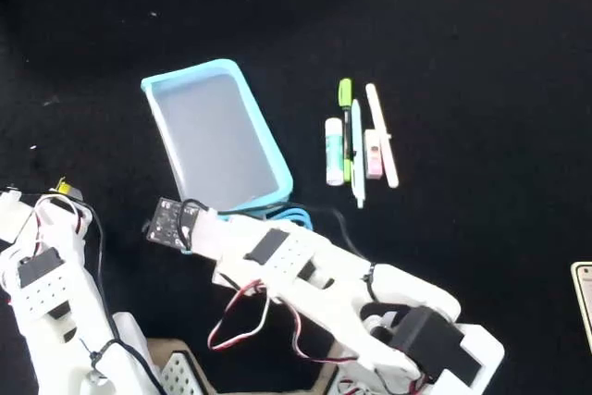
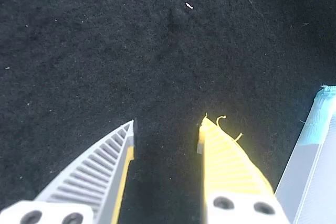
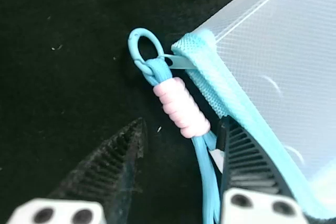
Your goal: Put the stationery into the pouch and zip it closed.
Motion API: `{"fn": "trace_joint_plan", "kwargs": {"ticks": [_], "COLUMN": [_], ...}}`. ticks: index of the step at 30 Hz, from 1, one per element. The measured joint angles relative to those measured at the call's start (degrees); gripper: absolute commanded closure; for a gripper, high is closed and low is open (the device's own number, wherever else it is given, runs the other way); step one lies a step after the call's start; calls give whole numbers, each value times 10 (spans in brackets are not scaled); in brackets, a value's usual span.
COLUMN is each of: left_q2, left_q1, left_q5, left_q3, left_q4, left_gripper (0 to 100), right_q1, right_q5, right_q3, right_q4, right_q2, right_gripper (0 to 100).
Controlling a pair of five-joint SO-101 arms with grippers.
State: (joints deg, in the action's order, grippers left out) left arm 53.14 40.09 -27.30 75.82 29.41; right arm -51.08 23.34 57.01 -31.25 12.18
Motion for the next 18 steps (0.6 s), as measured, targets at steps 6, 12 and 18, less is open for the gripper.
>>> {"fn": "trace_joint_plan", "kwargs": {"ticks": [6,12,18], "left_q2": [0,0,0], "left_q1": [0,0,-3], "left_q5": [0,0,0], "left_q3": [0,0,0], "left_q4": [0,0,0], "left_gripper": [801,801,801], "right_q1": [1,1,24], "right_q5": [0,3,4], "right_q3": [-3,-3,-12], "right_q4": [-7,7,-44], "right_q2": [1,-5,8], "right_gripper": [775,966,988]}}
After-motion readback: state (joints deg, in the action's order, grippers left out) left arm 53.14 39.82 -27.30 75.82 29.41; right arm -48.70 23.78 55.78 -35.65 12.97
